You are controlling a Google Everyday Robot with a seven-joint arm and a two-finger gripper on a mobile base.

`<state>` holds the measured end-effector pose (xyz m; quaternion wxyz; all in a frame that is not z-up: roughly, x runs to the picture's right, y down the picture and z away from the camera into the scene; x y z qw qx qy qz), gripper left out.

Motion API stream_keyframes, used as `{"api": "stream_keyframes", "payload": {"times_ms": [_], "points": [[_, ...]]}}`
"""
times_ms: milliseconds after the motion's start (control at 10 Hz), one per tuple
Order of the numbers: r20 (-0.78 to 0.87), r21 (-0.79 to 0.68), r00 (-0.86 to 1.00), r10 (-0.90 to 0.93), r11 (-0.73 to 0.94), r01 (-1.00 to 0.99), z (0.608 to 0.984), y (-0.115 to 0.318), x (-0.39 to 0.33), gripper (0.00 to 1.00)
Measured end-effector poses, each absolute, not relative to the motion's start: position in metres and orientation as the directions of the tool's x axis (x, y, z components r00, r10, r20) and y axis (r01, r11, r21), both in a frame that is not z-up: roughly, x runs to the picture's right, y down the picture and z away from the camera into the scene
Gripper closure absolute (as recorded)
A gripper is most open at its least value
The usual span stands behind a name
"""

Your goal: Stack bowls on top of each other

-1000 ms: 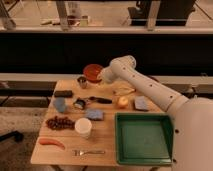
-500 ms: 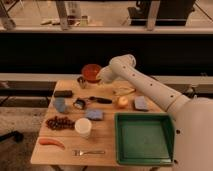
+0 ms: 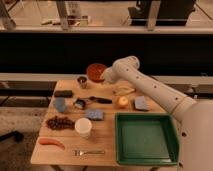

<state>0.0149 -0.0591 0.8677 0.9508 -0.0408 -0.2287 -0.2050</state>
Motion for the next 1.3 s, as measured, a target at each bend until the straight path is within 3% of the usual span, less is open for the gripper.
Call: {"api": "stream_keyframes", "payload": {"times_ms": [800, 1300], "points": [[0.120, -0.010, 0.936, -0.330, 0.943, 0.334, 0.854, -0.067, 0.150, 0.98], [0.068, -0.044, 0.984, -0.165, 0.985, 0.168, 0.867, -0.046, 0.226, 0.98]]}}
